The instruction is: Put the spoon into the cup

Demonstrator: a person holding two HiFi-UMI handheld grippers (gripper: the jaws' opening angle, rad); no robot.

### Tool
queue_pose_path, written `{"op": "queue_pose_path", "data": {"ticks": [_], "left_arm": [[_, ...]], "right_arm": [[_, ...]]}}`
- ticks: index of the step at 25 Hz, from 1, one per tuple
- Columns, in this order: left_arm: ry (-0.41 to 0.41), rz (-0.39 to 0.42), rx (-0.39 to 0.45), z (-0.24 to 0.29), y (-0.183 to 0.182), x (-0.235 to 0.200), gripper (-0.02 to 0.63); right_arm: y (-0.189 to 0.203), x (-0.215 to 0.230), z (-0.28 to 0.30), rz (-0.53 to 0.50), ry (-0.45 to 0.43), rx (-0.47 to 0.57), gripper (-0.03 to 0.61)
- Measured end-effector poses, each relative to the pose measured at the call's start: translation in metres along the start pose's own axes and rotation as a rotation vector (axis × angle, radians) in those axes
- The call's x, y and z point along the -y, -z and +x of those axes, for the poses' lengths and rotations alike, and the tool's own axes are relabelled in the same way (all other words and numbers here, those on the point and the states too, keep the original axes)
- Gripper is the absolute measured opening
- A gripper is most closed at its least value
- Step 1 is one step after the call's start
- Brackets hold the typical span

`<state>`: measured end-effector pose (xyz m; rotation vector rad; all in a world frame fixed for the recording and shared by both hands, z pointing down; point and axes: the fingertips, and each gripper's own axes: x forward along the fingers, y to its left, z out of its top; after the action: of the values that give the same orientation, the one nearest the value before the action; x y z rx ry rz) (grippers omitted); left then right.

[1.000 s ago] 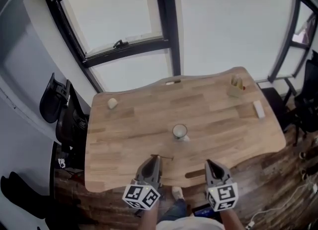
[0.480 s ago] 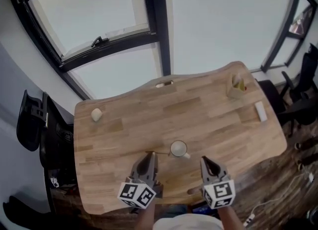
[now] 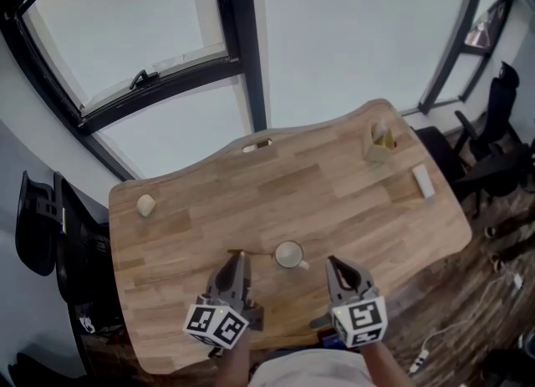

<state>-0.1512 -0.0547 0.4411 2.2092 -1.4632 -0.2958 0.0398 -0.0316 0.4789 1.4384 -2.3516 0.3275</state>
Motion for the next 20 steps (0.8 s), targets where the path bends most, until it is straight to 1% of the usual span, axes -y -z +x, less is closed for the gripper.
{"op": "queue_pose_path", "data": {"ticks": [4, 8, 13, 17, 20], "left_arm": [[0.007, 0.002, -0.003, 0.001, 0.0006, 0.005, 0.005], [-0.007, -0.009, 0.004, 0.0011, -0.0019, 0.0044, 0.005], [-0.006, 0.005, 0.024, -0.0009, -0.0077, 0.0, 0.005], [-0.022, -0.033, 0.021, -0.0024, -0.0073, -0.0037, 0.005], [-0.022, -0.033, 0.024, -0.0021, -0.0082, -0.0024, 0.005]], "right_arm": [[0.0018, 0.0017, -0.001, 0.008, 0.005, 0.003, -0.003], [0.0047, -0.0005, 0.0008, 0.011, -0.002, -0.003, -0.003], [0.0015, -0.003, 0.004, 0.038, -0.017, 0.008, -0.003], [-0.0014, -0.0049, 0.0011, 0.038, -0.019, 0.011, -0.003], [-0.0003, 0.0, -0.0012, 0.044, -0.008, 0.012, -0.003]]}}
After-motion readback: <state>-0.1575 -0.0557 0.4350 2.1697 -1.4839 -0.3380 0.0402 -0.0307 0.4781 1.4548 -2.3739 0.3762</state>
